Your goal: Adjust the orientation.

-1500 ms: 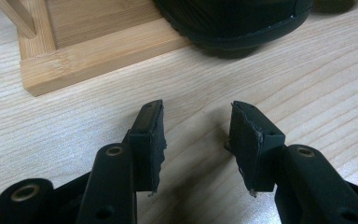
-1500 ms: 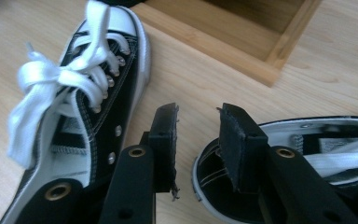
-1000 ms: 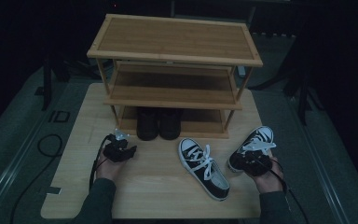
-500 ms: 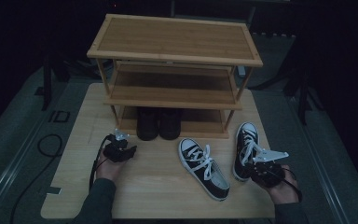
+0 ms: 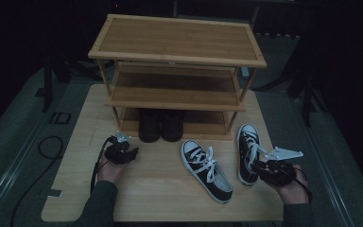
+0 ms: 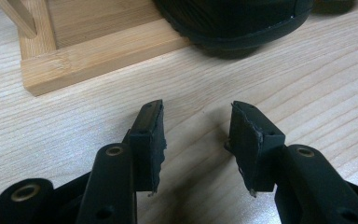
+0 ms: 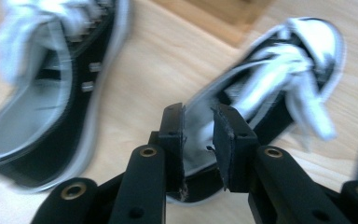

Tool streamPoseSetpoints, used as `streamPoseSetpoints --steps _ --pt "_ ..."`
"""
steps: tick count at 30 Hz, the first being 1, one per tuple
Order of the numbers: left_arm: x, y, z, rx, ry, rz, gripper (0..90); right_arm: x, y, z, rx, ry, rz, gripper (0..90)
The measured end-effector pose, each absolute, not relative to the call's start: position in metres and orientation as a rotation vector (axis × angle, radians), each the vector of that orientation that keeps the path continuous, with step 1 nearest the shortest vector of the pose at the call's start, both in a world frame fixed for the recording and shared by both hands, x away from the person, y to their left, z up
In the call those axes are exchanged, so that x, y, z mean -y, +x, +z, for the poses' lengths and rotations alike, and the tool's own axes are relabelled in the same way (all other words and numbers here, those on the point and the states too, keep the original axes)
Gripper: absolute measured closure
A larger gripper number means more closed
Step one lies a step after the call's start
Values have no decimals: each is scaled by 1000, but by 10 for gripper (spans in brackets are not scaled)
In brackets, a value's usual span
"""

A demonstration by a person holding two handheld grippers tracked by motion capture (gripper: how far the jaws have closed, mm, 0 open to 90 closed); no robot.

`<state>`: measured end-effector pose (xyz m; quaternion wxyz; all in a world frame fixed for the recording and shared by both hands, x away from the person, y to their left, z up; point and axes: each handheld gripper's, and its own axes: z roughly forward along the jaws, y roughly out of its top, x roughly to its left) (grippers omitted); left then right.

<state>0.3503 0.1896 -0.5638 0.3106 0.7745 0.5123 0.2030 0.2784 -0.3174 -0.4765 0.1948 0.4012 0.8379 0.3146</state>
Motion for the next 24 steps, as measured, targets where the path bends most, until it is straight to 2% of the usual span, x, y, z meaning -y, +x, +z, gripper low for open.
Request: streamPoseSetpoints --steps 11,24 --pt "-190 350 -564 -1350 2041 539 555 322 302 -488 -2186 1305 758 793" --pt "-190 350 -564 -1349 2040 540 555 312 329 -501 -2145 1415 673 743"
